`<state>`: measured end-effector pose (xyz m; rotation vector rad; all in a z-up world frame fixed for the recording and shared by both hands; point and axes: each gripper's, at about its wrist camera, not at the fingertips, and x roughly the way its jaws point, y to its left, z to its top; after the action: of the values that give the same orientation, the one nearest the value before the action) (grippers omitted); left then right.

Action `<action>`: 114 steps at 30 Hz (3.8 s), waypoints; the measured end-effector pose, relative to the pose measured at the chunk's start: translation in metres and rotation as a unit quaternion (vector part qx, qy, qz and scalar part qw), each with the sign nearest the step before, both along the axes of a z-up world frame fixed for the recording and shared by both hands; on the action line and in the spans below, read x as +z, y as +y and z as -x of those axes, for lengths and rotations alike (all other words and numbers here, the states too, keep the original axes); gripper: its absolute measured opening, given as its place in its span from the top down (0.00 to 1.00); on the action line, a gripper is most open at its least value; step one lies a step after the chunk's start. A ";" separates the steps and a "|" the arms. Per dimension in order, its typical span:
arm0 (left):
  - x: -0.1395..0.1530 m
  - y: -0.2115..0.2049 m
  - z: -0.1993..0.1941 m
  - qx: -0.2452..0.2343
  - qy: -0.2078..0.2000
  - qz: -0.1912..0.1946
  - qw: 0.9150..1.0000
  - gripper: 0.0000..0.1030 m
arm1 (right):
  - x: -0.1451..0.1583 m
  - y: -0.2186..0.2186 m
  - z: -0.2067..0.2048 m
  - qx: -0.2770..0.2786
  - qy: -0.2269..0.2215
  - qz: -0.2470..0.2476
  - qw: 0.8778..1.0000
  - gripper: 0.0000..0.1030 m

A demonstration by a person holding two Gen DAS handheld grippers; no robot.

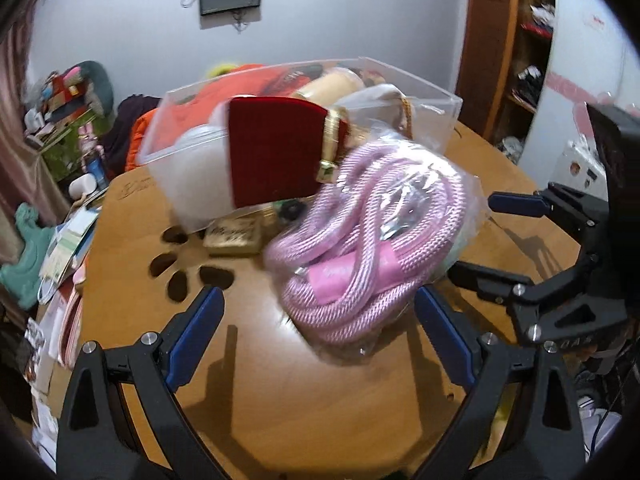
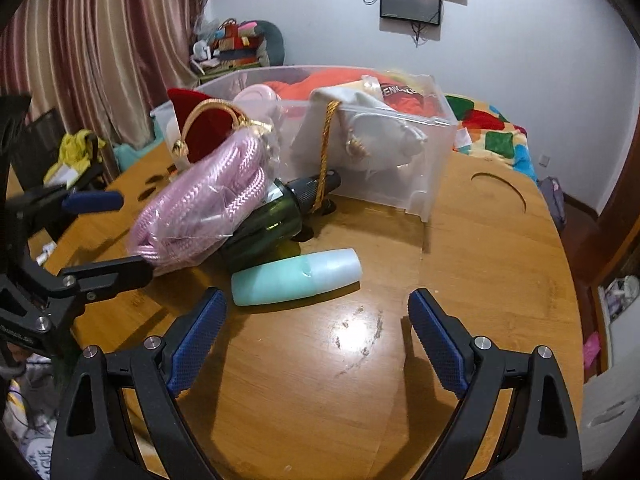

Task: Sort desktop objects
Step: 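Grasp the bagged pink rope with the left tool while the right tool grasps the mint-green bottle, then lift and carry the bagged pink rope and mint-green bottle over the clear box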

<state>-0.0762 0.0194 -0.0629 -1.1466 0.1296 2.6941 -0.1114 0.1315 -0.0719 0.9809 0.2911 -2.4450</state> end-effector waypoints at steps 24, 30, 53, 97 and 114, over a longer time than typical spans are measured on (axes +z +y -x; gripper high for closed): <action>0.003 0.021 0.043 -0.066 -0.002 -0.010 0.998 0.19 | 0.000 0.011 0.016 -0.026 -0.003 0.003 1.000 0.31; 0.004 0.017 0.035 -0.058 0.014 -0.022 0.998 0.29 | 0.015 0.028 0.014 -0.046 0.000 0.050 0.998 0.31; 0.039 -0.011 -0.010 0.019 0.073 -0.106 0.991 0.42 | 0.041 0.049 0.003 -0.047 0.002 0.151 0.987 0.31; 0.102 -0.071 0.058 0.052 0.160 -0.133 0.977 0.42 | 0.098 -0.020 0.066 0.024 0.068 0.118 0.990 0.31; 0.074 -0.084 0.099 0.060 0.128 -0.139 0.980 0.42 | 0.069 -0.052 0.107 0.025 0.030 0.098 0.994 0.31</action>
<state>-0.1748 -0.0641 0.0111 -0.7466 -0.2790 2.8382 -0.2185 0.0798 -0.0025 0.8076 0.0932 -2.4067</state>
